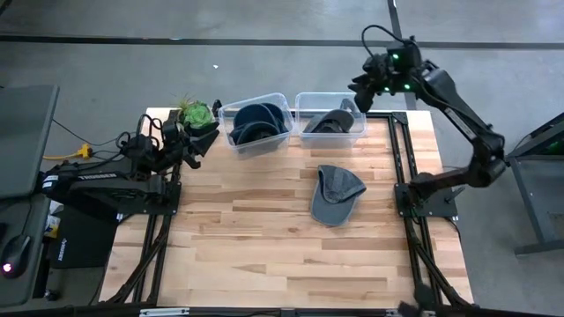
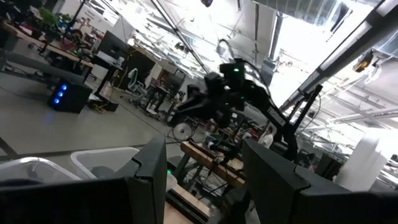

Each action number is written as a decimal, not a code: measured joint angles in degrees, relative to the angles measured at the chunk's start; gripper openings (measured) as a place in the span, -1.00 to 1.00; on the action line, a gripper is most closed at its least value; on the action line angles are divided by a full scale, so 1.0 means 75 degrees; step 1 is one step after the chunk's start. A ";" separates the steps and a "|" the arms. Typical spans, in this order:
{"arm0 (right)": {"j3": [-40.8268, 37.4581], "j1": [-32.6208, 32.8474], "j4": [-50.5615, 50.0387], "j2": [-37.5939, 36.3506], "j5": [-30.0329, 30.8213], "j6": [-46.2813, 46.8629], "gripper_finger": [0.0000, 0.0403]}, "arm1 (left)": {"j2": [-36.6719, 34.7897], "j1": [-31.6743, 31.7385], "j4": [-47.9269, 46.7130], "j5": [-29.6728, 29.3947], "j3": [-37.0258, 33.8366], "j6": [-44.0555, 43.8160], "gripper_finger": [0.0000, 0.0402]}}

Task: Pick & Place hat
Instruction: Put the gray cap into the right transparent bin

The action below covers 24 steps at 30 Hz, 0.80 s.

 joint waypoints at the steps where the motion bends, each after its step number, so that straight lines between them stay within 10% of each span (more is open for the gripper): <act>1: 0.0000 0.0087 -0.0089 -0.0152 -0.0002 0.0089 -0.41 | 0.0000 0.0000 -0.0001 0.0008 0.0000 0.0000 -0.22; 24: -0.0020 0.4271 -0.2949 -0.1328 0.1939 0.2557 -0.41 | 0.1344 -0.0254 -0.0736 0.2191 0.0003 -0.1342 -0.23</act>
